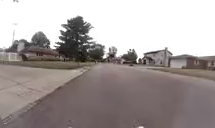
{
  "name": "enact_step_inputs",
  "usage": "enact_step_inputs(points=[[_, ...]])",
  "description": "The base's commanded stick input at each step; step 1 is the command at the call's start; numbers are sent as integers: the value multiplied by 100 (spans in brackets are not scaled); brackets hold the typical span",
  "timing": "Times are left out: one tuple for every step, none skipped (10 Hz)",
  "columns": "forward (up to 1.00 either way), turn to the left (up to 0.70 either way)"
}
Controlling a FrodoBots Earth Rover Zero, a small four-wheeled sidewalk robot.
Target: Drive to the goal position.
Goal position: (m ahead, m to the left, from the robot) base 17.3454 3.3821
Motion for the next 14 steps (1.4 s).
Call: enact_step_inputs(points=[[70, 0], [70, 0], [70, 0], [70, 0], [70, 0], [70, 0], [70, 0], [70, 0], [70, 0], [70, 0], [70, 0], [70, 0], [70, 0], [70, 0]])
